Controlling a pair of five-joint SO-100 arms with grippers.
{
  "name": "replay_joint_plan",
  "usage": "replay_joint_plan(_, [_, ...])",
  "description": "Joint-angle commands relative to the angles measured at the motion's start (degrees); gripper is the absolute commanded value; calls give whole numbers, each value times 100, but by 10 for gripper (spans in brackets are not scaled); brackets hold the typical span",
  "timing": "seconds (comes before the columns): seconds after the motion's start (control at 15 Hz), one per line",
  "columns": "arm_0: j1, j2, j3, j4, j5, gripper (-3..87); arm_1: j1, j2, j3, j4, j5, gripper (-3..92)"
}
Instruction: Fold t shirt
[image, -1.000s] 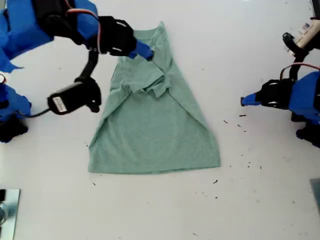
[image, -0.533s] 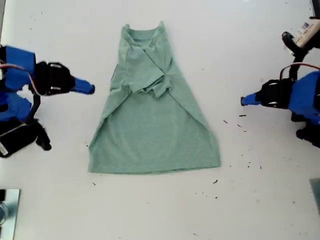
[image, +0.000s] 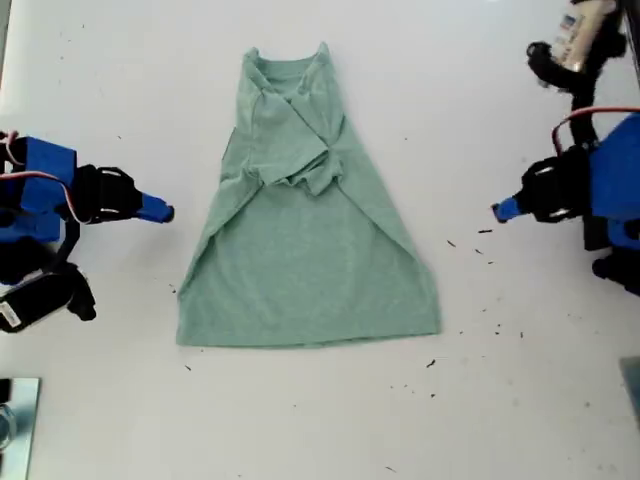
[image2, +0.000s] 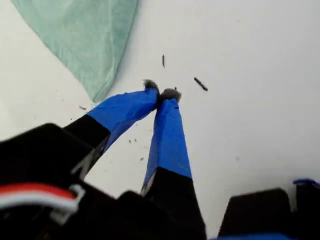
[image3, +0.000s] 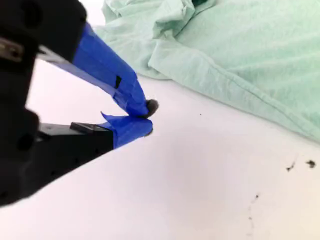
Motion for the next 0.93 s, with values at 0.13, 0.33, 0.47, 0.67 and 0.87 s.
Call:
replay_joint_plan(0.13, [88, 703, 545, -193, -26, -2, -510, -3076, -4553, 905, -580, 322])
replay_joint_plan(0.33, [167, 2435, 923, 475, -62, -2, -791, -3586, -3858, 738, -211, 325])
replay_joint_plan(0.47, [123, 2136, 914, 316, -26, -2, -1107, -4052, -2988, 97, 211, 303])
replay_joint_plan(0.67, [114, 2180, 914, 334, -9, -2, -1477, -4201, -1187, -2030, 677, 306])
replay_joint_plan(0.87, [114, 2180, 914, 325, 26, -2, -1661, -4359, 343, -4078, 1028, 230])
